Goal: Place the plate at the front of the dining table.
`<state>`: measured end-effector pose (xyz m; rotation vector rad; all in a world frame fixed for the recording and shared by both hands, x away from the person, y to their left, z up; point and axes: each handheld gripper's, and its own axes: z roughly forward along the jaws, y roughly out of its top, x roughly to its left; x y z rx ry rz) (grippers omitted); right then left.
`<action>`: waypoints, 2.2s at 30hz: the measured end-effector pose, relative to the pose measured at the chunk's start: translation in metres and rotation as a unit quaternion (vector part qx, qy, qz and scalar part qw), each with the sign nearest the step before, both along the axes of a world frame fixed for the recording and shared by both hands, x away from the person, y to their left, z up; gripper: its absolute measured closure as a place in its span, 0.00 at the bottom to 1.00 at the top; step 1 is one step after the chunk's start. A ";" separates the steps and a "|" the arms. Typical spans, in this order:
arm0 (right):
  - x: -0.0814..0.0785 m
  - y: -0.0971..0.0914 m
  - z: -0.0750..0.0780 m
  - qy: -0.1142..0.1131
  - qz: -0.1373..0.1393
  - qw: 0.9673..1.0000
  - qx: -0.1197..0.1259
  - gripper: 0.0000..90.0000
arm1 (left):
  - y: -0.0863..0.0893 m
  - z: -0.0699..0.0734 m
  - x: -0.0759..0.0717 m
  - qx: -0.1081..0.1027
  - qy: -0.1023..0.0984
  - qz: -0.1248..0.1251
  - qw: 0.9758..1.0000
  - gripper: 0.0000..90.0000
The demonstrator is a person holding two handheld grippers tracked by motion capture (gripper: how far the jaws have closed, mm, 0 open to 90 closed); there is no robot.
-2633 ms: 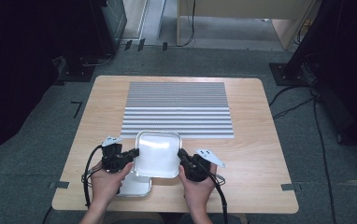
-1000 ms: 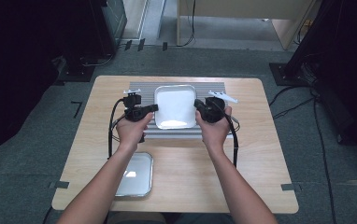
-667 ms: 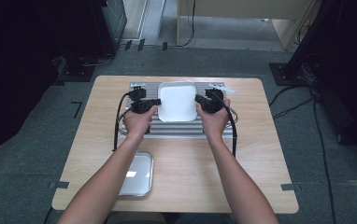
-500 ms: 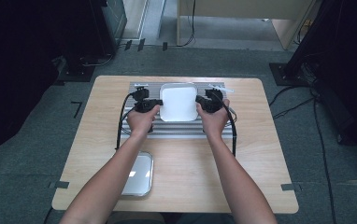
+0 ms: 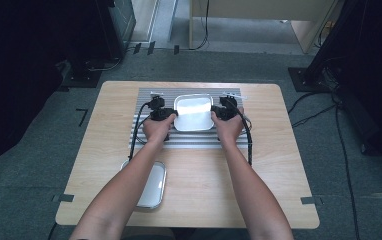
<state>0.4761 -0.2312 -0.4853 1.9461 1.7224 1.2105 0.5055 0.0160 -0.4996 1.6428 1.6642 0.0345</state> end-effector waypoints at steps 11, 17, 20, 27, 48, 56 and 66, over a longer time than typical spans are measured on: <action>0.011 -0.007 -0.019 0.018 -0.024 0.999 0.018 0.98 | 0.000 -0.009 0.010 -0.040 0.000 -0.032 0.999 0.73; 0.010 -0.018 -0.018 0.005 -0.027 0.999 0.025 0.87 | 0.012 -0.006 0.009 -0.031 -0.020 -0.035 0.999 0.60; 0.006 -0.025 -0.015 -0.002 -0.028 0.999 0.033 0.86 | 0.020 -0.002 0.005 -0.038 -0.030 -0.029 0.998 0.59; -0.012 -0.030 -0.015 0.004 -0.012 0.999 0.044 0.85 | 0.027 -0.004 -0.012 -0.038 -0.010 -0.038 0.999 0.63; -0.025 -0.007 -0.026 0.041 0.015 0.998 0.040 0.96 | 0.007 -0.001 -0.027 0.001 -0.002 -0.057 0.998 0.68; -0.021 0.000 -0.028 0.041 0.009 0.997 0.061 0.97 | 0.016 -0.001 -0.023 -0.003 -0.008 -0.050 0.999 0.68; -0.018 0.003 -0.022 0.010 0.018 0.999 0.047 0.86 | 0.023 -0.002 -0.020 -0.009 -0.012 -0.044 0.999 0.63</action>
